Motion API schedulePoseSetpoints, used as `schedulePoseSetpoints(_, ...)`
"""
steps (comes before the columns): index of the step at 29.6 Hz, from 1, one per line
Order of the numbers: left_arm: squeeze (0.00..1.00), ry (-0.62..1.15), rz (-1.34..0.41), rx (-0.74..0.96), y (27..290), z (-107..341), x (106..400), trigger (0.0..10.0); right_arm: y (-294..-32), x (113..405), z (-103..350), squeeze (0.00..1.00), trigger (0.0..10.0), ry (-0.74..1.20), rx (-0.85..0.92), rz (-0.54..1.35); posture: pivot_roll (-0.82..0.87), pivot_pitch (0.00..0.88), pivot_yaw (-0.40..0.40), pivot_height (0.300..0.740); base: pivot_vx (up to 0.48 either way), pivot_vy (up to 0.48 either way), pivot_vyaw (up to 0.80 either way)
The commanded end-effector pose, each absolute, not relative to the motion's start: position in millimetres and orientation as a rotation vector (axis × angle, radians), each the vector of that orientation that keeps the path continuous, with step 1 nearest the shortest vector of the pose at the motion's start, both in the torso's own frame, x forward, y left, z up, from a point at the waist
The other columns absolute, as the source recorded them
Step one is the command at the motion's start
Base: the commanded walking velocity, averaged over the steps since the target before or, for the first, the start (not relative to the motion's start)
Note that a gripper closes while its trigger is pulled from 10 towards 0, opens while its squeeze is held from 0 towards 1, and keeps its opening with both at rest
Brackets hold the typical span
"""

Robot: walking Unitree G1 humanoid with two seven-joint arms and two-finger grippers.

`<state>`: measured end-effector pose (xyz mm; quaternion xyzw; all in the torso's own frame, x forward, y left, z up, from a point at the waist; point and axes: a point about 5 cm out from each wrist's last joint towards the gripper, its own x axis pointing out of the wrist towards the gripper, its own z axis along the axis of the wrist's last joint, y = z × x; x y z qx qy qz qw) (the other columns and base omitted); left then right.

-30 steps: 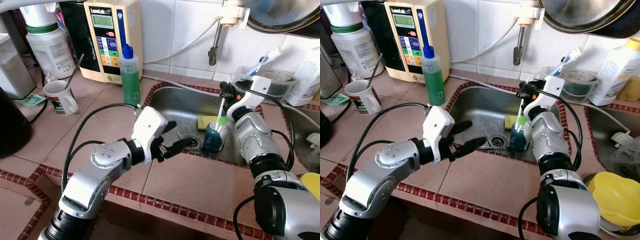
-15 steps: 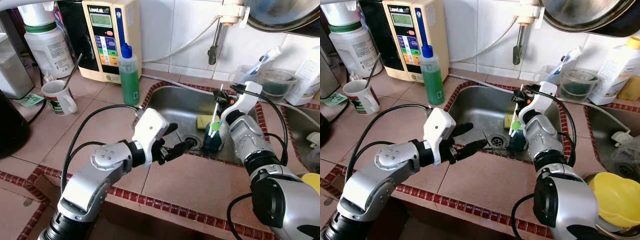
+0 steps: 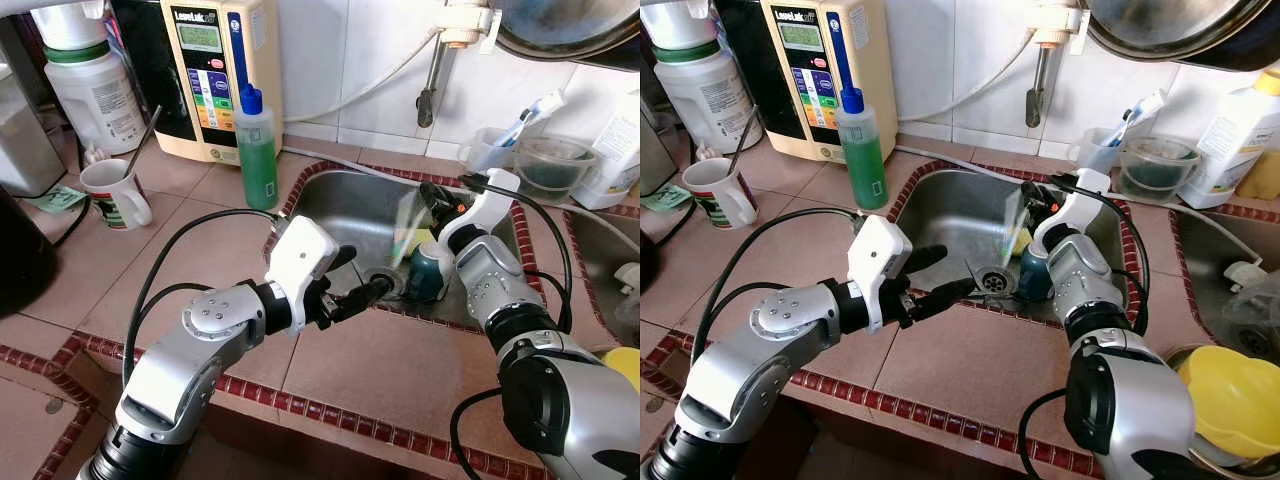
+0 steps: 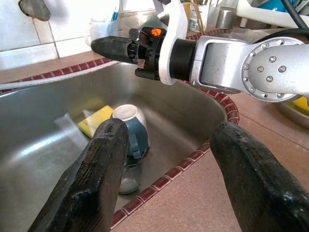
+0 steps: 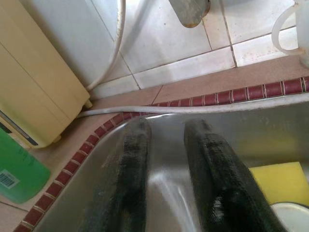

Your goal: Kitchen organization

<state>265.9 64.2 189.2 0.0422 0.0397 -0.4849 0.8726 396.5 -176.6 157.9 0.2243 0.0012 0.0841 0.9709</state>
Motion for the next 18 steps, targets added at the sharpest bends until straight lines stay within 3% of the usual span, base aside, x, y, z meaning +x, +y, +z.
schedulePoseSetpoints(1,0.00,0.069,-1.018,0.097,63,194,265,10.0,-176,398,162,1.00,10.0,-0.009,0.461,0.179,0.07,0.051,0.009,0.740,0.000,0.000,0.00)
schedulePoseSetpoints(9,0.00,0.053,-0.995,0.102,65,195,270,10.0,-174,400,172,1.00,10.0,-0.053,0.435,0.203,0.07,0.042,0.007,0.740,0.000,0.000,0.00)
schedulePoseSetpoints(18,0.00,0.002,-0.831,0.095,74,197,288,10.0,-174,400,190,1.00,10.0,-0.180,0.335,0.231,0.07,0.007,-0.008,0.740,0.000,0.000,0.00)
